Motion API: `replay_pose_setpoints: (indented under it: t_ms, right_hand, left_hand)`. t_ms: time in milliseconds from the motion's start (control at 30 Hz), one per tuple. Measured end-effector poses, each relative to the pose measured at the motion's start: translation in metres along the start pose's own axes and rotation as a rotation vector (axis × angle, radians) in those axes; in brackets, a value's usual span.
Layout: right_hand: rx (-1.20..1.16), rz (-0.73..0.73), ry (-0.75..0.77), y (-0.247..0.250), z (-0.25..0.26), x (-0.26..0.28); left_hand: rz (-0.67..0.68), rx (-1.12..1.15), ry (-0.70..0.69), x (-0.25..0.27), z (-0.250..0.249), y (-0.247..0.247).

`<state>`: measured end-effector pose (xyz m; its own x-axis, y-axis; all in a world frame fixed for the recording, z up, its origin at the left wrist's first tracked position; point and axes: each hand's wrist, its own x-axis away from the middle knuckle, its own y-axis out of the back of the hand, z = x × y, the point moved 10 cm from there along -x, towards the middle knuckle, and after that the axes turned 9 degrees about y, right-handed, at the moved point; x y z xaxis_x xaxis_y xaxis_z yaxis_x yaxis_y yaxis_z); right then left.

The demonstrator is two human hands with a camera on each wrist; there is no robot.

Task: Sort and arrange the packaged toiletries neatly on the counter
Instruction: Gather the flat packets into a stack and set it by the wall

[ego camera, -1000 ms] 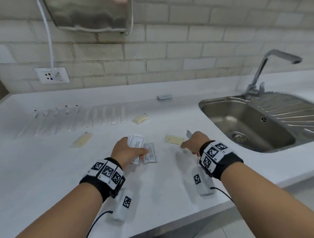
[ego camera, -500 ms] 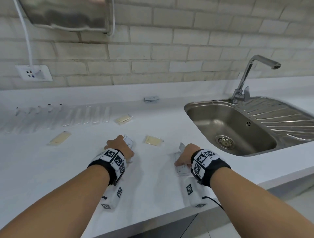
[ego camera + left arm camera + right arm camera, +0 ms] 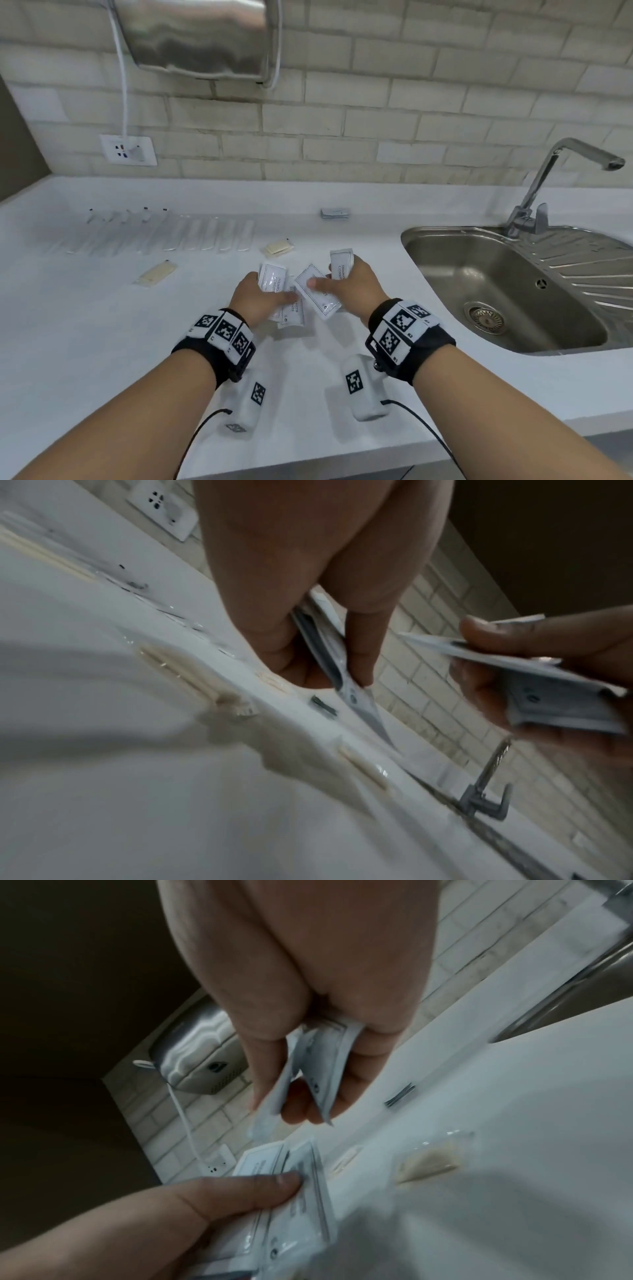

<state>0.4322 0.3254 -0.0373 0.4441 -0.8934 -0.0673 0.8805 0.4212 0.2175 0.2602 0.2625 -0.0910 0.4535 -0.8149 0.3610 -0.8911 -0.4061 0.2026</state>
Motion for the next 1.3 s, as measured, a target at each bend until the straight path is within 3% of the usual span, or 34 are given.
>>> replay_pose_setpoints:
  t_ms: [200, 500, 633, 767, 933, 1067, 1167, 1300]
  right_hand:
    - [-0.008, -0.049, 0.067, -0.026, 0.013, -0.025]
    - [-0.036, 0.088, 0.029, -0.082, 0.027, -0.043]
    - [-0.088, 0.091, 0.005, -0.103, 0.036, -0.053]
    - [-0.152, 0.067, 0.036, -0.126, 0.050, -0.065]
    - [-0.170, 0.058, 0.081, -0.162, 0.062, -0.077]
    - [-0.094, 0.048, 0.093, -0.182, 0.061, -0.088]
    - [-0.022, 0.068, 0.114, -0.194, 0.061, -0.093]
    - [0.066, 0.160, 0.168, -0.215, 0.061, -0.098]
  left_hand:
    - [0.149, 0.338, -0.054, 0.021, -0.025, 0.010]
    - [0.273, 0.423, -0.037, 0.012, -0.030, 0.049]
    - [0.267, 0.477, -0.017, -0.002, -0.022, 0.077]
    - [0.166, 0.562, 0.019, -0.020, -0.012, 0.112]
    - [0.174, 0.510, 0.075, -0.025, -0.009, 0.123]
    - [0.189, 0.722, 0.134, -0.028, -0.010, 0.133]
    - [0.226, 0.690, 0.133, -0.031, -0.014, 0.137]
    - [0.140, 0.593, 0.129, -0.036, -0.013, 0.149]
